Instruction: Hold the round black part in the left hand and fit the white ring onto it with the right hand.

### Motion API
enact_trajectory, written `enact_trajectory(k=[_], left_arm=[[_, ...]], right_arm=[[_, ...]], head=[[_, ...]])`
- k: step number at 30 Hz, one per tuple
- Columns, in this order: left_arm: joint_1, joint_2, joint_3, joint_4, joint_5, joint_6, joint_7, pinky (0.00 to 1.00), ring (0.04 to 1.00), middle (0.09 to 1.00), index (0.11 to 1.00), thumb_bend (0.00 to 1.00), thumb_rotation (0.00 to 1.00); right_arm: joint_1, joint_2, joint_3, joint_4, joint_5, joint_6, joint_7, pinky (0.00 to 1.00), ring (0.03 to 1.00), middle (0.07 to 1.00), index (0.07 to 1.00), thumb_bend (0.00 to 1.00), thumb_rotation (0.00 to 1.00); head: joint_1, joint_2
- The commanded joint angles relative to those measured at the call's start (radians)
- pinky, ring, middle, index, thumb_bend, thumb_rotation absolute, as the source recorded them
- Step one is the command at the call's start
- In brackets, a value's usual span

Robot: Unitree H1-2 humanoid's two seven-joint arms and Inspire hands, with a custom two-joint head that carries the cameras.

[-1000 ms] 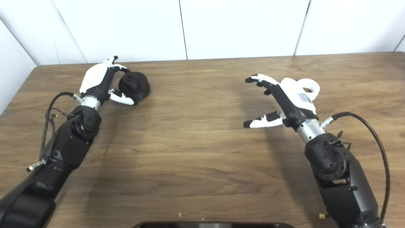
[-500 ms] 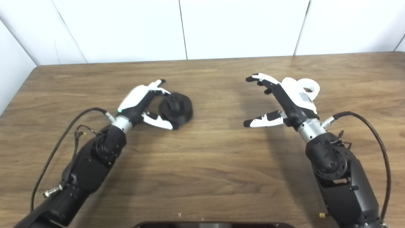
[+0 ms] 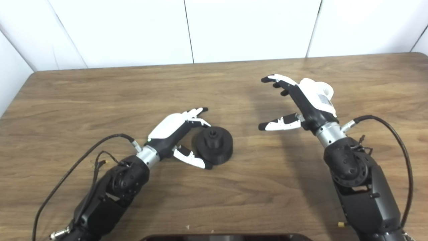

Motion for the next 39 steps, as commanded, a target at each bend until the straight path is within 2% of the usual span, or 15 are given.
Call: enact_trajectory(k=[1,11,13,16,18,22,27,31,34,39], left_arm=[[-0.011,-0.01,0.002,-0.042,0.01,-0.023,0.003,1.0,1.0,1.0,0.65,1.0,0.38],[0.001,-0.021,0.008,-0.045,0.021,-0.04,0.005,1.0,1.0,1.0,0.65,0.99,0.38],[0.0,-0.022,0.011,-0.043,0.018,-0.044,0.006,1.0,1.0,1.0,0.649,0.99,0.37],[-0.004,-0.022,0.008,-0.036,0.027,-0.048,0.006,1.0,1.0,1.0,0.651,0.98,0.38],[-0.004,-0.025,0.009,-0.031,0.025,-0.05,0.007,1.0,1.0,1.0,0.65,0.98,0.38],[-0.003,-0.026,0.014,-0.027,0.018,-0.051,0.002,1.0,1.0,1.0,0.646,0.99,0.37],[-0.005,-0.026,0.014,-0.024,0.022,-0.053,0.002,1.0,1.0,1.0,0.646,0.99,0.37],[-0.004,-0.026,0.016,-0.023,0.022,-0.056,0.002,1.0,1.0,1.0,0.645,0.99,0.36],[-0.005,-0.027,0.018,-0.024,0.018,-0.054,-0.001,1.0,1.0,1.0,0.645,0.99,0.38],[-0.009,-0.026,0.02,-0.027,0.021,-0.053,-0.004,1.0,1.0,1.0,0.648,0.99,0.39]], right_arm=[[-0.035,-0.013,-0.018,-0.039,0.007,-0.019,-0.022,0.72,0.815,0.879,0.817,0.86,0.22],[-0.029,-0.015,-0.022,-0.033,0.012,-0.039,-0.03,0.7,0.809,0.869,0.822,0.86,0.22],[-0.028,-0.026,-0.029,-0.045,-0.026,-0.01,-0.033,0.72,0.834,0.874,0.818,0.84,0.25],[-0.034,-0.03,-0.058,-0.042,-0.147,0.07,-0.084,0.75,0.877,0.906,0.806,0.83,0.32],[-0.049,-0.034,-0.083,-0.021,-0.21,0.125,-0.112,0.73,0.889,0.925,0.804,0.82,0.36],[-0.075,-0.053,-0.111,0.006,-0.261,0.215,-0.095,0.73,0.913,0.943,0.807,0.83,0.37],[-0.101,-0.101,-0.121,0.056,-0.264,0.251,-0.088,0.68,0.872,0.928,0.799,0.88,0.34],[-0.118,-0.124,-0.115,0.075,-0.264,0.292,-0.068,0.76,0.907,0.942,0.814,0.87,0.33],[-0.129,-0.14,-0.108,0.095,-0.259,0.3,-0.069,0.76,0.9,0.938,0.813,0.87,0.31],[-0.145,-0.165,-0.088,0.134,-0.258,0.307,-0.058,0.76,0.898,0.939,0.817,0.89,0.33]], head=[[0.002,0.002],[-0.013,0.001],[-0.012,0.003],[-0.008,0.005],[-0.015,0.003],[-0.034,0.006],[-0.038,0.006],[-0.042,0.006],[-0.041,0.005],[-0.035,0.003]])
